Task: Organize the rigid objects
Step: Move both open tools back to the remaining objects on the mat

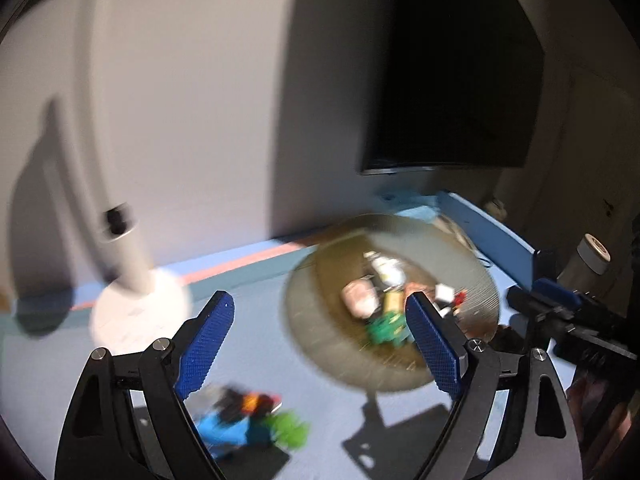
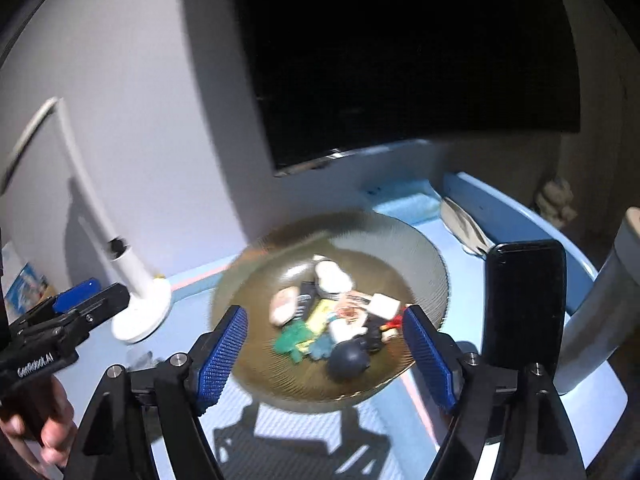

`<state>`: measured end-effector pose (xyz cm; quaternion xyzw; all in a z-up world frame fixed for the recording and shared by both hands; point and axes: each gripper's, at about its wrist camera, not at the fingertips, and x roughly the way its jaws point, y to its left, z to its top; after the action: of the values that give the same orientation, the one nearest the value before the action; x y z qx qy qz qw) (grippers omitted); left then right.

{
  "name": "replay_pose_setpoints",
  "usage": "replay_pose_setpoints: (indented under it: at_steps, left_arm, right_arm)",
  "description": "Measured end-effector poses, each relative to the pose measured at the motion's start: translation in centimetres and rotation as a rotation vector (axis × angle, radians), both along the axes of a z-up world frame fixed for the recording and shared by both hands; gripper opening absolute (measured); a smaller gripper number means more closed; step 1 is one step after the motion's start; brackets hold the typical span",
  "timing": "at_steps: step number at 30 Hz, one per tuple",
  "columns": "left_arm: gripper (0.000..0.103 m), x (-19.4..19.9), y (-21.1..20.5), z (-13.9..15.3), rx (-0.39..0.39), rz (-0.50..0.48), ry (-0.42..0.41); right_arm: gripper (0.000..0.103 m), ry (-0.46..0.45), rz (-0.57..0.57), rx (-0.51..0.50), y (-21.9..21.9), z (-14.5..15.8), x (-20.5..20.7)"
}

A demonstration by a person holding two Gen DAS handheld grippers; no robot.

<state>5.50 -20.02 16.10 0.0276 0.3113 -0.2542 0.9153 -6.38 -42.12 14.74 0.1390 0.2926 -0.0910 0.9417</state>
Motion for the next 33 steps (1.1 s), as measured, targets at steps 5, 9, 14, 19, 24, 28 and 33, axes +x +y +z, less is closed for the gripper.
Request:
replay_pose_setpoints:
  at_steps: [5,9,14,19,24,28,33]
  left_arm:
    - [0.087,-2.2,8.4,-1.9,-0.013,0.168,0.06]
    - [0.087,-3.8,14.0,-5.8,0.036,0.311,0.112]
    - [0.087,-4.3,18.2,-11.5,0.059,0.426,0.224]
    - [0.087,-4.6,18.4,-14.2,0.104,0.436,0.255]
    - [0.087,-5.0,18.2,-13.6,0.074,0.406,0.219]
    - [0.087,-5.0,18.6,-13.7,0.054,0.401,0.229]
    - [0.087,-4.7,18.8,-14.1,0.068,0.396,0.254]
  right_arm:
    - [0.091,-0.032,0.163,-0.038,5.4,1.0,-1.1]
    - [0.101,0.027,0.291,-0.065,10.2,-1.5,-0.4]
    - [0.101,0.173,0.383,-0.103,15.1,-8.6,1.9]
    - [0.101,0.244,0.404,-0.105,16.5,-12.4,3.0]
    - [0.101,0.275,0.434,-0.063,16.2,-13.1,3.5]
    - [0.101,0.32,0.41,0.004,15.2,-13.9,4.2]
    - [0.101,0.269,0.328,-0.01,14.2,-12.9,3.4]
